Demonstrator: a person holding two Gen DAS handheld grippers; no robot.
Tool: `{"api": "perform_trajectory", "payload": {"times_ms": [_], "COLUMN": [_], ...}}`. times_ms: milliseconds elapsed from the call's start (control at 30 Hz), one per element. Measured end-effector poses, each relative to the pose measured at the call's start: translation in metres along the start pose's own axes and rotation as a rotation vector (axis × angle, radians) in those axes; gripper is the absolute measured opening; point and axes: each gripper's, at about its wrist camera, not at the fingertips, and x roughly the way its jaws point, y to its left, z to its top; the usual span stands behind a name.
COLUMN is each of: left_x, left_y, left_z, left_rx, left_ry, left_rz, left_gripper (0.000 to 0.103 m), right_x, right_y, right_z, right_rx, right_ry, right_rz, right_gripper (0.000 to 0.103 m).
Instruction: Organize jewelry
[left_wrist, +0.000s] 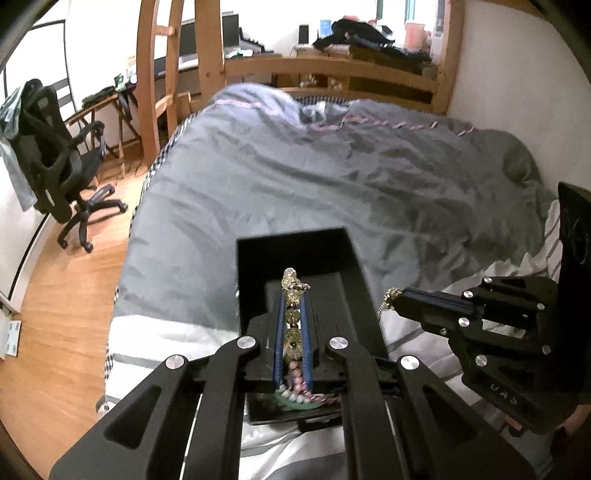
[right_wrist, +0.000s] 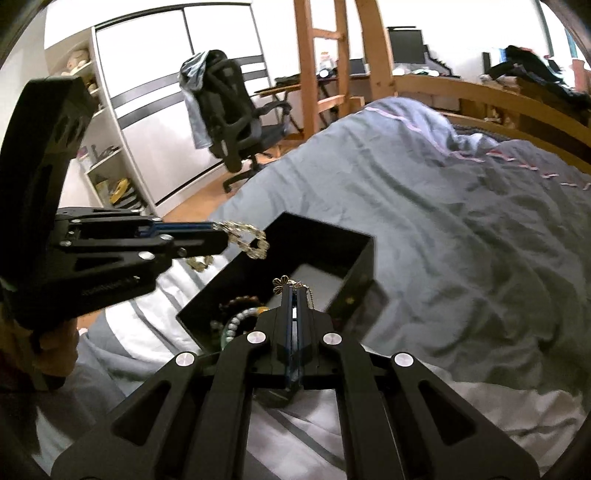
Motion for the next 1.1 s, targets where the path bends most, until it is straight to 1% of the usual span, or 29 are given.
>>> {"api": "perform_trajectory", "payload": {"times_ms": [167,333,400,433,467,500,533,567,600,633,667,700,733,800,933,1000,1100], "left_x": [0.018,0.010,0.005,0.001,-0.002,-0.004,-0.010,-0.014,-0.023,-0.032,-0.043,-0.057,-0.066,-0.084,-0.105,-0.115,-0.127], "left_y": [0.009,0.017,0.017,0.017,0.017,0.016,0.016,0.016,0.016,0.017,0.017,0.016,0.016,0.012,0.003,-0.004,-0.010], "left_z": [-0.009,-0.010,-0.011,-0.013,-0.014,-0.014,-0.016,-0.016,-0.018,-0.020,-0.022,-0.025,-0.027,-0.032,-0.041,-0.048,-0.059], "left_rx": [-0.019,-0.058,-0.066,-0.069,-0.067,-0.065,-0.068,-0.075,-0.085,-0.093,-0.098,-0.105,-0.109,-0.099,-0.064,-0.041,-0.033], "left_ry": [0.076,0.061,0.059,0.052,0.049,0.046,0.041,0.037,0.024,0.001,-0.032,-0.070,-0.089,-0.106,-0.097,-0.096,-0.098], "left_rz": [0.030,0.006,-0.001,0.013,0.016,0.015,0.015,0.022,0.040,0.057,0.082,0.118,0.135,0.145,0.176,0.200,0.206], "left_gripper": [0.008,0.008,0.008,0.008,0.008,0.008,0.011,0.025,0.037,0.064,0.085,0.092,0.097,0.097,0.097,0.097,0.097], "right_x": [0.021,0.027,0.024,0.019,0.014,0.009,0.000,-0.006,-0.012,-0.021,-0.026,-0.035,-0.044,-0.058,-0.082,-0.090,-0.106], "right_y": [0.013,0.019,0.019,0.019,0.019,0.019,0.019,0.019,0.019,0.019,0.020,0.021,0.022,0.024,0.030,0.033,0.039], "right_z": [-0.004,-0.011,-0.012,-0.012,-0.013,-0.013,-0.012,-0.011,-0.009,-0.007,-0.005,-0.004,-0.002,0.002,0.003,0.000,-0.008], "right_rx": [-0.032,-0.051,-0.057,-0.059,-0.056,-0.052,-0.049,-0.049,-0.045,-0.038,-0.036,-0.035,-0.035,-0.028,0.006,0.014,0.017], "right_ry": [0.041,0.078,0.081,0.068,0.053,0.037,0.007,-0.011,-0.020,-0.029,-0.039,-0.052,-0.059,-0.066,-0.018,0.005,0.015], "right_rz": [0.047,0.062,0.044,0.038,0.039,0.036,0.022,0.013,0.008,-0.003,-0.016,-0.035,-0.050,-0.071,-0.101,-0.107,-0.103], "right_gripper": [0.003,0.005,0.015,0.033,0.062,0.075,0.086,0.086,0.086,0.091,0.094,0.095,0.099,0.099,0.099,0.099,0.099]}}
